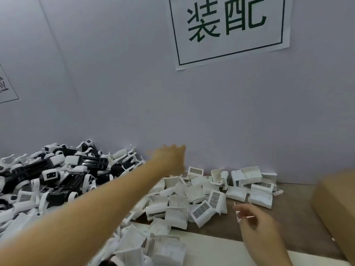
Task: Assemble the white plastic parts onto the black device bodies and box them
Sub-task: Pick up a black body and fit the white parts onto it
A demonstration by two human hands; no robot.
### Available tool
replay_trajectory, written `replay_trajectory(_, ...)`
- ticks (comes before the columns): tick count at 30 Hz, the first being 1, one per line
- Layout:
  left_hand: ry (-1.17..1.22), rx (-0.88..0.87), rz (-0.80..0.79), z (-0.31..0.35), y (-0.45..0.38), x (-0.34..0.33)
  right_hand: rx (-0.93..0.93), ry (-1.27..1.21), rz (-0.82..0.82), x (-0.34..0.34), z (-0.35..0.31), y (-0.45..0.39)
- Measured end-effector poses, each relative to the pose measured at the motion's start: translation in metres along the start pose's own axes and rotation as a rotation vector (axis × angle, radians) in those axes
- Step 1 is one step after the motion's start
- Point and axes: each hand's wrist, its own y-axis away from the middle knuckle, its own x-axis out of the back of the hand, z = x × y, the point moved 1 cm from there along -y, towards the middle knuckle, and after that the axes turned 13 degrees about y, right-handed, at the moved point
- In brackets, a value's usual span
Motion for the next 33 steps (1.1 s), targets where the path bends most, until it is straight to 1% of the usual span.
replay_trajectory(3,-0.235,0.185,-0.095,-0.063,-0.021,-0.024,-0.019,0.0,0.0,-0.002,-0.001,-0.002)
replay_trajectory(5,-0.359,0.256,-0.129,-0.093,-0.034,-0.04,-0.033,0.003,-0.015,-0.004,-0.002,-0.005)
replay_trajectory(7,-0.476,0.291,-0.116,-0.112,-0.044,-0.059,-0.04,0.011,-0.038,-0.006,-0.003,-0.009)
replay_trajectory(9,-0.52,0.321,-0.045,-0.125,-0.052,-0.073,-0.043,0.014,-0.048,-0.01,-0.002,-0.011)
replay_trajectory(12,-0.541,0.251,0.066,-0.137,-0.059,-0.083,-0.041,0.004,-0.048,-0.014,0.0,-0.012)
replay_trajectory(15,-0.497,0.128,0.081,-0.142,-0.063,-0.097,-0.047,0.018,-0.062,-0.017,0.001,-0.014)
replay_trajectory(16,-0.436,0.102,0.095,-0.144,-0.064,-0.099,-0.05,0.016,-0.066,-0.018,0.002,-0.015)
replay_trajectory(17,-0.315,0.092,0.131,-0.145,-0.064,-0.097,-0.053,0.012,-0.066,-0.018,0.002,-0.015)
replay_trajectory(21,0.448,0.112,0.24,-0.146,-0.062,-0.073,-0.064,-0.005,-0.06,-0.02,0.003,-0.015)
replay_trajectory(23,0.707,0.156,0.275,-0.141,-0.061,-0.063,-0.07,-0.018,-0.069,-0.019,0.003,-0.014)
replay_trajectory(27,0.963,0.247,0.335,-0.126,-0.06,-0.06,-0.084,-0.04,-0.082,-0.019,0.004,-0.014)
replay_trajectory(30,1.152,0.411,0.306,-0.109,-0.056,-0.058,-0.094,-0.046,-0.099,-0.018,0.005,-0.015)
replay_trajectory(31,1.145,0.43,0.298,-0.103,-0.052,-0.058,-0.096,-0.046,-0.109,-0.019,0.006,-0.015)
replay_trajectory(32,1.074,0.405,0.306,-0.095,-0.048,-0.057,-0.093,-0.042,-0.122,-0.019,0.006,-0.015)
replay_trajectory(33,0.969,0.338,0.335,-0.087,-0.043,-0.055,-0.09,-0.04,-0.133,-0.019,0.006,-0.015)
